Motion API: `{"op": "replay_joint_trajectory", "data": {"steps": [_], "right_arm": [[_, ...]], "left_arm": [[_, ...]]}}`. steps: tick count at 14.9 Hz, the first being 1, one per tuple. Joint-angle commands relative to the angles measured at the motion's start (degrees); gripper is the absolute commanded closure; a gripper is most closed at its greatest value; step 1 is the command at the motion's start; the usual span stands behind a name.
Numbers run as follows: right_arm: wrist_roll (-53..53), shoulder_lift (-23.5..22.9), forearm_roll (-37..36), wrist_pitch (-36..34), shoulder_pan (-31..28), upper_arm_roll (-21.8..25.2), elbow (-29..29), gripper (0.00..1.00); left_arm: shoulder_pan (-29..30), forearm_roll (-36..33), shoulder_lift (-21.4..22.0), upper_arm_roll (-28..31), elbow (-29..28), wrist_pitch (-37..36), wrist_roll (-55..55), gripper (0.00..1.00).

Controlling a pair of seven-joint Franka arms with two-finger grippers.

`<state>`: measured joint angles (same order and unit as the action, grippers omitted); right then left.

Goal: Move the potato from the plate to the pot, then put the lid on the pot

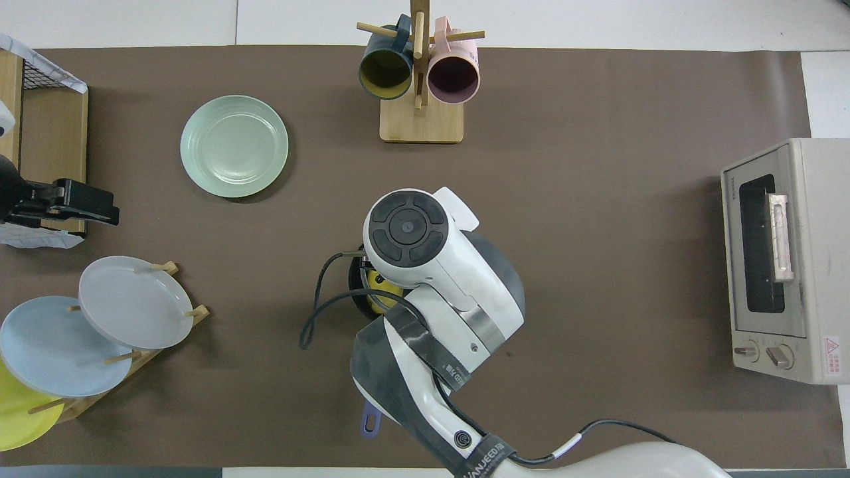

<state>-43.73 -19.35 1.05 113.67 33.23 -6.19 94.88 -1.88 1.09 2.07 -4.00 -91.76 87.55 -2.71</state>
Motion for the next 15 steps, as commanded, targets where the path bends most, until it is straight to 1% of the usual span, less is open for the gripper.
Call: {"op": "replay_joint_trajectory", "data": {"steps": [1, 5, 8, 12, 13, 15], "right_arm": [[1.2, -0.3, 3.8, -1.0, -0.8, -0.4, -1.2, 1.0], [0.9, -0.3, 4.8, -0.9, 0.2, -0.4, -1.1, 1.0], [0.8, -1.3, 3.5, -0.2, 1.8, -0.3, -1.0, 1.0], [0.9, -1.7, 1.8, -0.1, 2.0, -0.3, -0.7, 1.0], [1.0, -1.7, 1.0, -0.1, 2.0, -0.3, -0.7, 1.0], [1.1, -1.9, -3.0, -0.1, 3.1, -0.4, -0.7, 1.0]], "left_arm": [[1.0, 0.4, 0.9, -0.6, -0.9, -0.4, 0.0, 0.0], [1.0, 0.4, 0.9, -0.6, -0.9, -0.4, 0.0, 0.0], [1.0, 0.4, 0.9, -0.6, -0.9, -0.5, 0.0, 0.0], [1.0, 0.4, 0.9, -0.6, -0.9, -0.4, 0.0, 0.0], [1.0, 0.4, 0.9, -0.6, -0.9, -0.4, 0.0, 0.0], [1.0, 0.4, 0.9, -0.6, -0.9, -0.5, 0.0, 0.0]]}}
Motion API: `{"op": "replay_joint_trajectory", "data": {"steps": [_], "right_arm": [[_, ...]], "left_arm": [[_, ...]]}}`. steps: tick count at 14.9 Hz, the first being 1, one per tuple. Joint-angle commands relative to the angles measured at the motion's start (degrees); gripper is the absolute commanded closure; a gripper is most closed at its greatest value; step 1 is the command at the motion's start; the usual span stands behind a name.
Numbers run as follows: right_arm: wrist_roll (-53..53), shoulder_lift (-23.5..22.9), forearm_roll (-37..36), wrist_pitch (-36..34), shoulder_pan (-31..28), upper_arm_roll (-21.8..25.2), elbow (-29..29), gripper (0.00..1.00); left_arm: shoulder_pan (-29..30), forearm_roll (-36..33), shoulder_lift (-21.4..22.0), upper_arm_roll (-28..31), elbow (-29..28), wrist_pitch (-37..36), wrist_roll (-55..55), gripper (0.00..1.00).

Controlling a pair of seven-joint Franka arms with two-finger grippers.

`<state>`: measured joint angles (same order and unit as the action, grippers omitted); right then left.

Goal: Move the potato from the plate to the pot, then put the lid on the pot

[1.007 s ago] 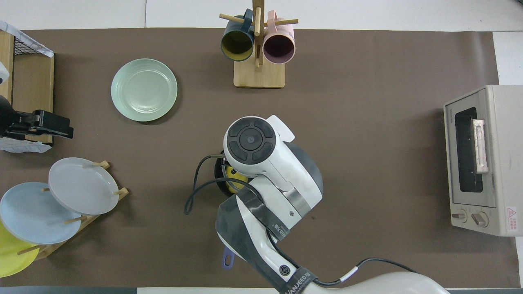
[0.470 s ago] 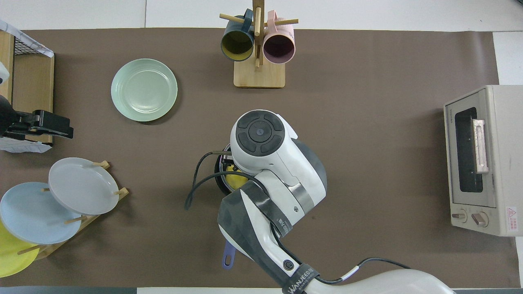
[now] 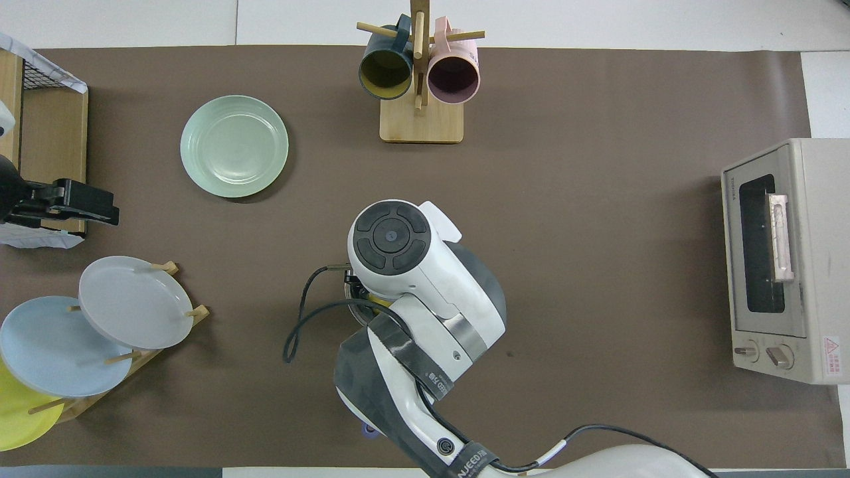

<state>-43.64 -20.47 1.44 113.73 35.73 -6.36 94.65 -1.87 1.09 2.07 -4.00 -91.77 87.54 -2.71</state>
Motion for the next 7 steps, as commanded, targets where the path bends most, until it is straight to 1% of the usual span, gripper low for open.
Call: {"op": "replay_joint_trajectory", "data": {"steps": [1, 7], "right_arm": [[1.0, -1.1, -4.9, -0.3, 1.3, -0.2, -0.4, 1.0], [0.9, -1.1, -5.3, 0.5, 1.6, -0.2, -0.5, 1.0]], "left_arm": [[1.0, 0.4, 0.9, -0.6, -0.9, -0.4, 0.0, 0.0], [1.0, 0.4, 0.9, -0.6, -0.9, -0.5, 0.0, 0.0]]}}
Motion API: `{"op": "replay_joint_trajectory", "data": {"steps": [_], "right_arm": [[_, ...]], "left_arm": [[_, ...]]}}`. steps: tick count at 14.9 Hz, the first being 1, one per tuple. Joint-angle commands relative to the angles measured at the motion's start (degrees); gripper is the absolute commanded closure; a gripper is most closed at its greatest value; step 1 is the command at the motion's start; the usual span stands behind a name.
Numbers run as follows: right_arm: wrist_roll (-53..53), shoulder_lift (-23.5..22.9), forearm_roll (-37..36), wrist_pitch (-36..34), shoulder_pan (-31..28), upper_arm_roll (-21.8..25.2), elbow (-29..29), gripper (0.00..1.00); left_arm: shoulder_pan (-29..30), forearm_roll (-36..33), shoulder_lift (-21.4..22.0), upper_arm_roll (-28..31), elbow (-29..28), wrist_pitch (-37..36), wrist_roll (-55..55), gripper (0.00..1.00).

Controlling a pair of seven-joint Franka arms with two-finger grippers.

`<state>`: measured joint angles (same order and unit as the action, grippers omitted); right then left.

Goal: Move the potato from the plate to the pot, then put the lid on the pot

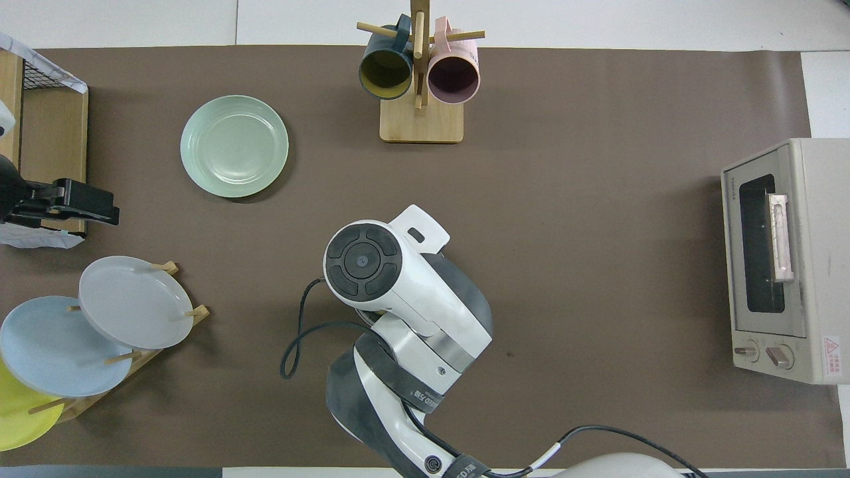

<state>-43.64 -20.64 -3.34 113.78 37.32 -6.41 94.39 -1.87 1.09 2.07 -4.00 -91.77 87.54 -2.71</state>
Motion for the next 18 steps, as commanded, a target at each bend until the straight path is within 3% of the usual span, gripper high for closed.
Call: {"op": "replay_joint_trajectory", "data": {"steps": [1, 2, 4, 6, 7, 11, 15, 16, 17, 18], "right_arm": [[0.9, -0.9, -0.4, 0.7, 0.0, -0.2, -0.3, 1.0], [0.8, -0.9, -0.4, 0.8, 0.0, -0.2, -0.2, 1.0], [0.8, -1.0, -0.4, 1.3, 0.0, -0.2, -0.1, 0.85], [0.8, -1.1, -0.4, 2.1, 0.0, -0.2, 0.3, 0.81], [0.8, -1.0, -0.4, 2.2, 0.0, -0.2, 0.3, 0.69], [0.8, -1.1, -0.5, 2.1, 0.2, -0.2, 0.3, 0.57], [0.9, -1.1, -1.3, 2.1, 0.3, -0.1, 0.3, 0.28], [0.9, -1.0, -1.4, 2.0, 0.3, -0.1, 0.3, 0.09], [1.0, -1.0, -1.8, 1.8, 0.3, -0.1, 0.1, 0.0], [1.1, -0.9, -2.5, 1.6, 0.3, -0.1, 0.0, 0.0]], "left_arm": [[1.0, 0.4, 0.9, -0.6, -0.9, -0.5, 0.0, 0.0], [1.0, 0.4, 0.9, -0.6, -0.9, -0.5, 0.0, 0.0], [1.0, 0.4, 0.9, -0.6, -0.9, -0.5, 0.0, 0.0], [1.0, 0.4, 0.9, -0.6, -0.9, -0.5, 0.0, 0.0], [1.0, 0.4, 0.9, -0.6, -0.9, -0.5, 0.0, 0.0], [1.0, 0.4, 0.9, -0.6, -0.9, -0.5, 0.0, 0.0], [1.0, 0.4, 0.9, -0.6, -0.9, -0.5, 0.0, 0.0], [1.0, 0.4, 0.9, -0.6, -0.9, -0.5, 0.0, 0.0], [1.0, 0.4, 0.9, -0.6, -0.9, -0.5, 0.0, 0.0], [1.0, 0.4, 0.9, -0.6, -0.9, -0.5, 0.0, 0.0]]}}
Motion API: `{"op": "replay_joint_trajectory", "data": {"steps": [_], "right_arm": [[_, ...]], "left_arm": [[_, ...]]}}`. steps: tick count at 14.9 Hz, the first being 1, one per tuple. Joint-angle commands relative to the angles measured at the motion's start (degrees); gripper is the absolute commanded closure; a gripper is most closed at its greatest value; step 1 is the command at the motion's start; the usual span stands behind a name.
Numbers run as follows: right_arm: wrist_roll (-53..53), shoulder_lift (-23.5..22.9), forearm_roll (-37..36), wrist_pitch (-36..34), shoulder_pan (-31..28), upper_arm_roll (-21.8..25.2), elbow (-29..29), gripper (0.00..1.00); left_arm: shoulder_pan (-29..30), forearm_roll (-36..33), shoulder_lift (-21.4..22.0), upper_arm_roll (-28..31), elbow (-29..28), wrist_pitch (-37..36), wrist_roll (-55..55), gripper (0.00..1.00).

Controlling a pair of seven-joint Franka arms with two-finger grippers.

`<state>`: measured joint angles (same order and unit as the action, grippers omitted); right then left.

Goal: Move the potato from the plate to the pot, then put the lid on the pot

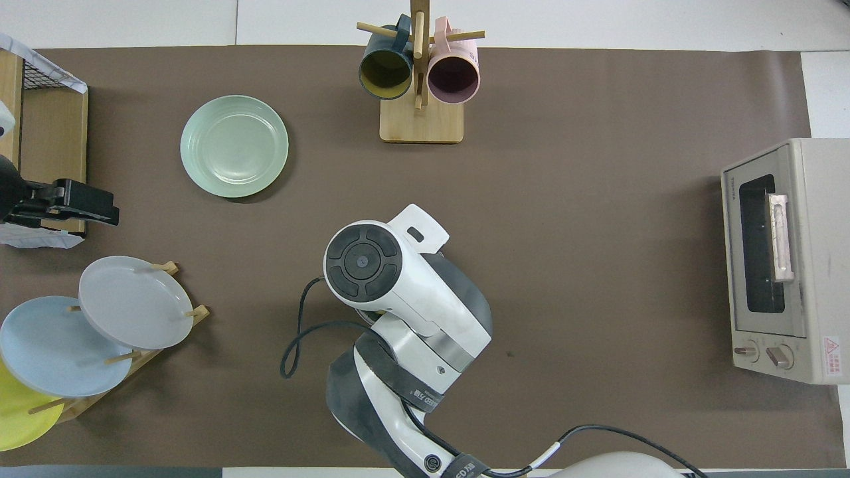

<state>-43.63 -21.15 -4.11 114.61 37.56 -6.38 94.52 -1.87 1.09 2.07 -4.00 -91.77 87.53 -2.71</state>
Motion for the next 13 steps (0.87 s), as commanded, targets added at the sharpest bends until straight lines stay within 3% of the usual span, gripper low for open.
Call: {"op": "replay_joint_trajectory", "data": {"steps": [1, 8, 13], "right_arm": [[1.1, -0.4, -1.9, 0.6, 0.0, -0.1, -0.3, 0.0], [1.9, 4.0, -1.8, -3.9, -3.0, 0.2, -1.3, 0.0], [11.9, 10.9, -0.7, -13.5, -12.1, 0.1, -2.0, 0.0]], "left_arm": [[1.0, 0.4, 0.9, -0.6, -0.9, -0.5, 0.0, 0.0], [1.0, 0.4, 0.9, -0.6, -0.9, -0.5, 0.0, 0.0], [1.0, 0.4, 0.9, -0.6, -0.9, -0.5, 0.0, 0.0]]}}
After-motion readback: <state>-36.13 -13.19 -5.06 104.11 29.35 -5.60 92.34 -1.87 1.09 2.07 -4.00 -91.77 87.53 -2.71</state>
